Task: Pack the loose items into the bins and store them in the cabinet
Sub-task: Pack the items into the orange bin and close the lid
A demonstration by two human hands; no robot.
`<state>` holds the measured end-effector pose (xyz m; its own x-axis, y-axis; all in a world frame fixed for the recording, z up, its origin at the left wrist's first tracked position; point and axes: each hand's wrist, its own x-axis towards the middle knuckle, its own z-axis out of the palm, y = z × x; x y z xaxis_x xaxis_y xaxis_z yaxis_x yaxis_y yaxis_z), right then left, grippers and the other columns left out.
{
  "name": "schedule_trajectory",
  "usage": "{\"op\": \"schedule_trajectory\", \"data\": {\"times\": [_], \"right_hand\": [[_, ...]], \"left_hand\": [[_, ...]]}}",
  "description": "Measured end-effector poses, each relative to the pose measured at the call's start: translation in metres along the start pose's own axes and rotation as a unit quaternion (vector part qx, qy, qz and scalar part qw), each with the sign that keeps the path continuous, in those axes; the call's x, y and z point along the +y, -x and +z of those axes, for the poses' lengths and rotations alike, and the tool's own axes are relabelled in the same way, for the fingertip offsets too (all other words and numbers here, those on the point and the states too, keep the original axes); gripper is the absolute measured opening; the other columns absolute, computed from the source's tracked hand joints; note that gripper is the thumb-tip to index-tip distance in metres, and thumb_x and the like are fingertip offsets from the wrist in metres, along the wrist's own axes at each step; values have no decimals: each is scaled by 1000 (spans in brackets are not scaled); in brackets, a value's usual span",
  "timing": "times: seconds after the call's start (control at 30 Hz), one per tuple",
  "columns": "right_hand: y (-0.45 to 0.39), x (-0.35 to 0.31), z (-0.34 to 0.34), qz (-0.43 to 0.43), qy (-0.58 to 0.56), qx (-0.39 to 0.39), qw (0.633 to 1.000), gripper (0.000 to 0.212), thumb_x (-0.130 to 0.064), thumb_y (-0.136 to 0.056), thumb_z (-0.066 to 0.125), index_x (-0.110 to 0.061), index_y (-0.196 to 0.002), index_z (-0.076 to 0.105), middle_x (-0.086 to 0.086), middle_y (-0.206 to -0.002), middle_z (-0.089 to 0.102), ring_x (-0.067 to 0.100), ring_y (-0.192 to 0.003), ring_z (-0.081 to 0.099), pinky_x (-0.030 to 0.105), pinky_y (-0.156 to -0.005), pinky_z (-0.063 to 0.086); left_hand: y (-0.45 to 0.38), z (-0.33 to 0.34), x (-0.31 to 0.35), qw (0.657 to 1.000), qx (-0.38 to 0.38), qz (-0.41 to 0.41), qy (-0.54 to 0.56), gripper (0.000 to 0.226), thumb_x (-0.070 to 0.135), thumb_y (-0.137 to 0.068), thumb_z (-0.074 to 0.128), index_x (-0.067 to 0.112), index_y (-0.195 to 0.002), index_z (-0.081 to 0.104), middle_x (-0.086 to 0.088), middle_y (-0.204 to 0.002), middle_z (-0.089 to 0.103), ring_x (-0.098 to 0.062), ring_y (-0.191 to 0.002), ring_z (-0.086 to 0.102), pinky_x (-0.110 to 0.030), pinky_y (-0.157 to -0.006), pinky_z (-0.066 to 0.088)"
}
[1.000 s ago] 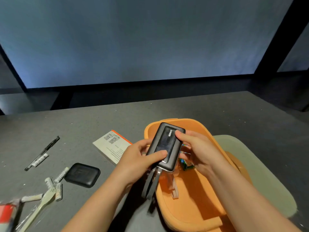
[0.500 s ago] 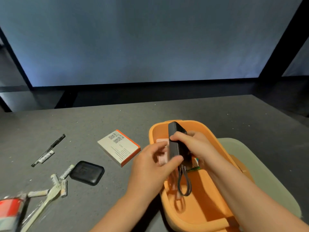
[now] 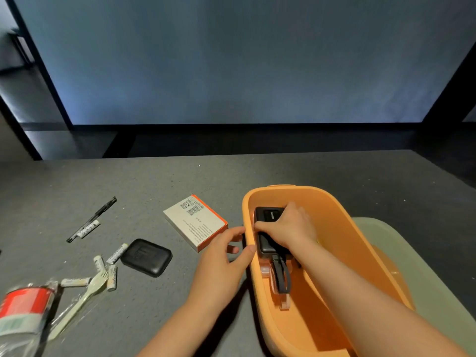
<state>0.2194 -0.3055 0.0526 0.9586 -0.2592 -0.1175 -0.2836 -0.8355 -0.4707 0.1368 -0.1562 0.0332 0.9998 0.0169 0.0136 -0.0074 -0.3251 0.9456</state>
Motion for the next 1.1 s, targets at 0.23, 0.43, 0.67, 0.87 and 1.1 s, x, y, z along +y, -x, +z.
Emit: {"op": "schedule_trajectory", "data": {"times": [0.23, 0.43, 0.67, 0.87, 1.1], "right_hand": [[-4, 2, 5, 4, -24, 5, 1000, 91, -68, -61, 72, -16, -129, 43, 7, -126, 49, 27, -120, 46, 44, -95, 47], [3, -4, -2, 4, -94, -18, 995, 85, -55, -74, 72, -13, -139, 35, 11, -138, 42, 30, -129, 38, 46, -106, 38], [54, -82, 2, -223, -171, 62, 958, 54, -33, -83, 64, -28, -132, 43, -5, -131, 45, 15, -125, 37, 38, -104, 36], [64, -129, 88, -176, -109, -70, 976, 66, -33, -79, 62, -22, -138, 35, 1, -139, 38, 23, -131, 29, 35, -107, 25], [3, -125, 136, -92, 71, -81, 990, 80, -43, -68, 71, -18, -135, 34, 7, -135, 39, 27, -128, 32, 36, -103, 28]], "left_hand": [[0, 1, 0, 999, -6, -3, 32, 26, 30, -87, 63, 49, -103, 55, 17, -103, 60, 2, -93, 57, -14, -74, 41], [1, -6, -10, 1000, 27, -1, 16, 31, 32, -87, 63, 47, -113, 55, 21, -108, 57, 2, -94, 56, -23, -81, 51], [-10, -93, -69, 960, 196, -56, -192, 48, 28, -81, 68, 30, -127, 53, 9, -121, 55, -16, -118, 48, -35, -95, 42], [-18, -121, -113, 939, 174, -124, -270, 84, 55, -65, 73, 26, -137, 41, 2, -136, 43, -20, -127, 34, -33, -104, 32], [-31, -119, -126, 914, 153, -111, -359, 97, 69, -57, 65, 29, -139, 32, 5, -137, 36, -19, -129, 28, -31, -105, 22]]}}
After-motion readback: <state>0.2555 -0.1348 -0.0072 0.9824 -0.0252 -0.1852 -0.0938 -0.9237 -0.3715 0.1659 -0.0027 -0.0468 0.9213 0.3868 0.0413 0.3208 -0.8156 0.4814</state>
